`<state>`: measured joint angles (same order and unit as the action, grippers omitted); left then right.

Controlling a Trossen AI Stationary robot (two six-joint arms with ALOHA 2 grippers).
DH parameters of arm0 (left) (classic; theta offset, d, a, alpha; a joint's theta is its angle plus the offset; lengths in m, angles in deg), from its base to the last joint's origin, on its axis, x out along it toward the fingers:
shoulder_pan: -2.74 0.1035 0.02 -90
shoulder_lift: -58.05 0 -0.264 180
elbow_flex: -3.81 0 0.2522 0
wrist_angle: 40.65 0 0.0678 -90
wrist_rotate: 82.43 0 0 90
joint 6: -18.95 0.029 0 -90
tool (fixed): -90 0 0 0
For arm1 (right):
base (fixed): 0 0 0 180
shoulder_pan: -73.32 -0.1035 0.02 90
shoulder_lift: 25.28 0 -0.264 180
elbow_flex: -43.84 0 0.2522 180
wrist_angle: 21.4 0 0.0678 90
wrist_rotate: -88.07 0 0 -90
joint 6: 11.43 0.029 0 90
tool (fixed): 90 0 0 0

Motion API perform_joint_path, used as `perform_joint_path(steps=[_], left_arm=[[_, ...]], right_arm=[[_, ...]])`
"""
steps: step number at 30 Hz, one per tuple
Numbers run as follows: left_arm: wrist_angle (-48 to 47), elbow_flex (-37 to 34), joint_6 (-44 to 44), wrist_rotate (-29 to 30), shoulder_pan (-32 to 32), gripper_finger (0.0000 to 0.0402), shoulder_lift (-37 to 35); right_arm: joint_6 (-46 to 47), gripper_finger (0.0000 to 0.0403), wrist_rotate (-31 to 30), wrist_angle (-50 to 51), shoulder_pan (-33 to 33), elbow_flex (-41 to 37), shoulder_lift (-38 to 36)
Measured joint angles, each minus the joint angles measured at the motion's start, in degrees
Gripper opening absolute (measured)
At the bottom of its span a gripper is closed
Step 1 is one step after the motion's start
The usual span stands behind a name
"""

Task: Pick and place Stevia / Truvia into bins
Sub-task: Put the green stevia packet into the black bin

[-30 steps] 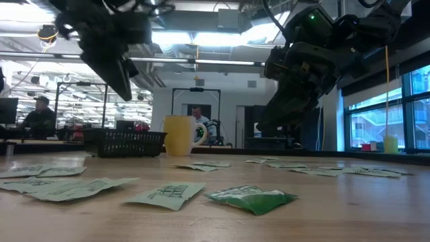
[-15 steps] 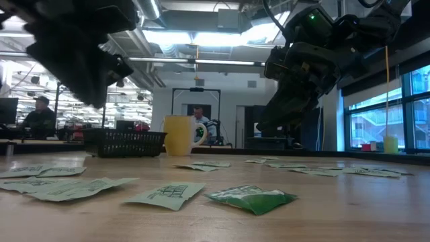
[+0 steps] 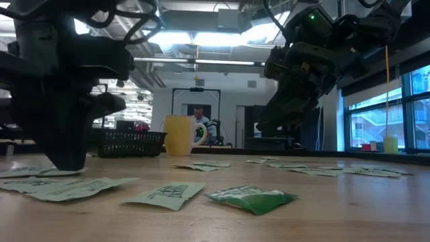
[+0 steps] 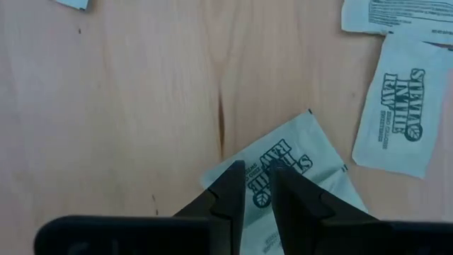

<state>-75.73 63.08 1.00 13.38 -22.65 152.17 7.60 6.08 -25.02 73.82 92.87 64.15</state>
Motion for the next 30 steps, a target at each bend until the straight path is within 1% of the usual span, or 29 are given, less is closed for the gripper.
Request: perform_joint_path(steps=[4,9,17,20,24,27,30], left_arm=[[-0.69,0.21,-0.88,-0.26,0.02,0.0063,1.99],[-0.91,0.25,-2.87,-0.70,0.37,0.0055,2.32],[-0.81,0.18,-3.48,-1.79,1.68,0.0009,2.30],[-1.19,0.00,-2.02,-2.59,2.28,0.0004,1.26],[-6.03,0.92,-1.34,-2.30,3.39,0.0003,-2.23],[-8.34,3.04,-0.33,0.19,4.43,0.0003,-6.45],[-12.90,3.42,-0.36,5.73,5.79,0.0003,-10.06]], right_arm=[[0.00,0.0133,-0.02,-0.01,0.00,0.00,0.00],[0.00,0.0133,-0.02,-0.02,0.00,0.00,0.00],[0.00,0.0133,-0.01,-0.02,0.00,0.00,0.00],[0.00,0.0133,-0.02,-0.01,0.00,0.00,0.00],[0.00,0.0133,-0.02,-0.01,0.00,0.00,0.00],[0.00,0.0133,-0.02,0.00,0.00,0.00,0.00],[0.01,0.0133,-0.02,-0.01,0.00,0.00,0.02]])
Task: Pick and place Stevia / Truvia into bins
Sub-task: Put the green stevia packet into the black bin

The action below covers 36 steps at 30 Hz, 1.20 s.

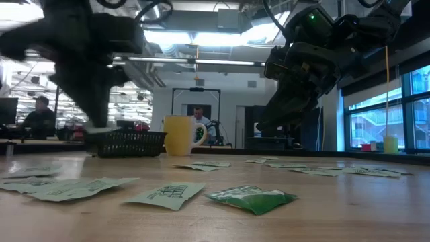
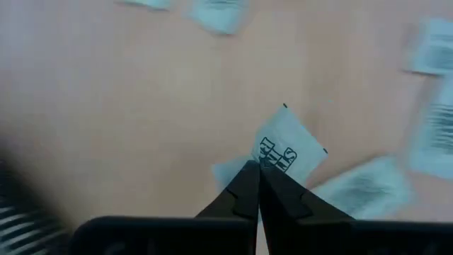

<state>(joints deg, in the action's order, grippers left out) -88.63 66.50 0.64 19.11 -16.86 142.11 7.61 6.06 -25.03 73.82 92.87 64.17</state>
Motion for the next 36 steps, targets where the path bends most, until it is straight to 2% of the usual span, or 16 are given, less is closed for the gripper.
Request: perform_joint_path(steps=[8,11,15,23,29,36], left_arm=[[-7.25,0.26,-6.25,19.32,6.18,0.0003,-8.22],[-8.65,0.17,-8.95,22.92,9.83,0.0003,-8.89],[-8.52,-0.68,-9.45,22.79,15.49,0.0003,-8.99],[-7.83,-4.70,-8.65,16.66,25.04,0.0003,-9.01],[-7.65,-6.44,-7.73,14.04,27.43,0.0004,-9.01],[-7.37,-6.45,-7.56,13.68,27.61,0.0010,-9.03]], right_arm=[[-0.01,0.0133,0.00,0.01,0.00,0.00,0.00],[-0.01,0.0133,-0.02,0.02,0.00,0.00,0.00],[0.00,0.0133,-0.02,0.01,0.00,0.00,0.00],[-0.01,0.0133,-0.02,0.03,0.00,0.00,0.00],[-0.02,0.0133,-0.02,0.05,0.00,0.00,0.00],[-0.04,0.0133,-0.02,0.05,0.00,0.00,0.00]])
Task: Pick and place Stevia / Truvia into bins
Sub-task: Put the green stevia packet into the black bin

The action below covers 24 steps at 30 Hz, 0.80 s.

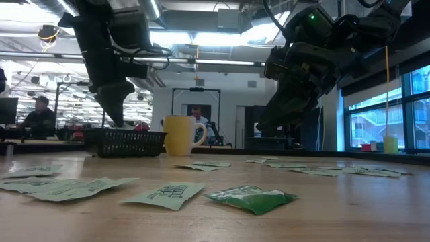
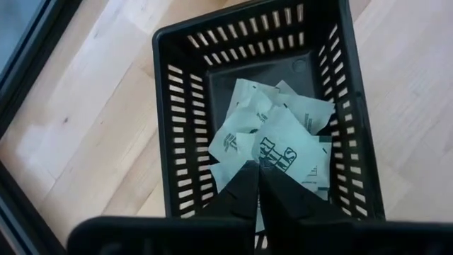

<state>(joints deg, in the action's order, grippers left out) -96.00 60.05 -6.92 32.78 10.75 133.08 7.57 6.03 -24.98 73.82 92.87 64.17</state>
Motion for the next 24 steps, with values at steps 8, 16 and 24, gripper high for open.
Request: perform_joint_path(steps=[8,16,24], left_arm=[[-0.18,0.21,0.04,0.09,0.00,0.0043,-0.01],[0.75,5.85,4.24,-8.92,-2.55,0.0056,-0.38],[10.78,6.75,14.11,-24.91,-12.98,0.0054,-0.36]], right_arm=[[0.00,0.0133,0.00,0.00,0.00,0.00,0.00],[-0.17,0.0133,-0.02,0.00,0.00,0.00,0.00],[-1.46,0.0133,-0.02,0.00,0.00,0.00,0.00]])
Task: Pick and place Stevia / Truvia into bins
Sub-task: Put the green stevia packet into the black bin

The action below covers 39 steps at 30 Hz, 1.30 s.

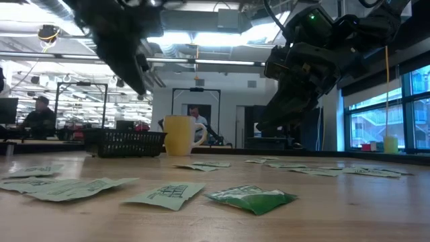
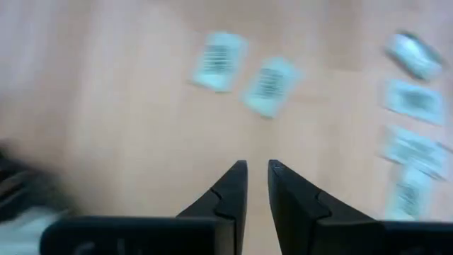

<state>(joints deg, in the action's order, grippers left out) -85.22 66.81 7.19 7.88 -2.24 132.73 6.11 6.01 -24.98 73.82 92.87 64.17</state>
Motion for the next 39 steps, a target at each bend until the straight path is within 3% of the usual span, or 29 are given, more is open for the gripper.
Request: perform_joint_path(steps=[6,14,29,39], left_arm=[[0.18,-0.11,5.70,-1.15,-10.71,0.0056,0.40],[0.64,-0.11,-0.18,9.15,-20.63,0.0059,4.80],[0.03,-0.05,-4.25,4.29,-22.32,0.0071,20.42],[-0.65,0.31,-6.03,3.30,-22.32,0.0048,23.12]], right_arm=[[0.01,0.0133,0.00,0.01,0.00,0.00,0.00],[0.00,0.0133,0.00,0.00,0.00,0.00,0.00],[0.17,0.0133,0.00,-0.01,0.00,0.00,0.02],[0.17,0.0133,0.00,-0.02,0.00,0.00,0.02]])
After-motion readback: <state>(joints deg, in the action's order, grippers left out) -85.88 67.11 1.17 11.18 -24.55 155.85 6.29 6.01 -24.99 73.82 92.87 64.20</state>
